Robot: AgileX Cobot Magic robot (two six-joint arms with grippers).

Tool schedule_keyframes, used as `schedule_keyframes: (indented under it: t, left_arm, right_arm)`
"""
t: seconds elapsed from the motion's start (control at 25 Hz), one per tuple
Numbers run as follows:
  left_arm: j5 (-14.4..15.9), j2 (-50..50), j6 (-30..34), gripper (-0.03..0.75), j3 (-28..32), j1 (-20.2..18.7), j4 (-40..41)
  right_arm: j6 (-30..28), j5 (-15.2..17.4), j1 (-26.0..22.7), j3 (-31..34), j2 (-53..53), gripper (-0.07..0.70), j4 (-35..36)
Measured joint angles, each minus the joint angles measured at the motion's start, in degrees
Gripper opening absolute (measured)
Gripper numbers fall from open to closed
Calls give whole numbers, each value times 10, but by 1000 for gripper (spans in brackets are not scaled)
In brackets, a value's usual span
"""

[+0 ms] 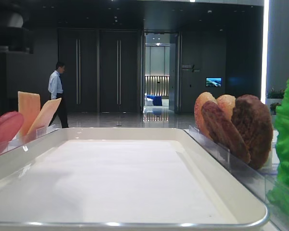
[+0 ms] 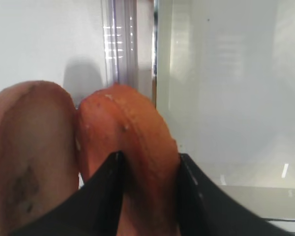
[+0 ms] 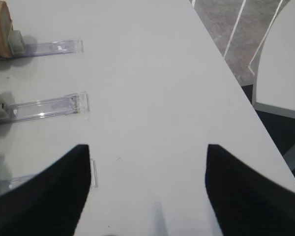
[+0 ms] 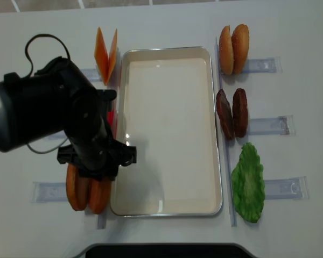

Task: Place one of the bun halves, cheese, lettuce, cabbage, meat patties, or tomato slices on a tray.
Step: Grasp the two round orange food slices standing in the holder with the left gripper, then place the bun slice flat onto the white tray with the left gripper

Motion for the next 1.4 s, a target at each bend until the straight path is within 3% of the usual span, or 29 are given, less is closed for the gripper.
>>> schedule_keyframes:
  t: [0.08,0.2,0.28,0.4,0.64,1.0,1.4]
  left_arm:
    - [14,-9,3,200,-16,0,-1]
    - [24,-25,9,193,-59,0,-3]
    - [15,-34,12,116,-93,0,-13]
    - [10,-38,21,110,-129,-1,-18]
    - [-11,-32,26,110,-134,-1,-13]
    - [-127,0,124,110,-134,-1,-71]
    - [-196,33,330,110,-119,70,-273]
  right_arm:
    - [0,0,0,0,0,472,0]
    - [0,0,0,0,0,472,0]
    - [0,0,0,0,0,472,0]
    - [0,0,0,0,0,472,0]
    - [0,0,0,0,0,472,0]
    - [0,0,0,0,0,472,0]
    - [0,0,0,0,0,472,0]
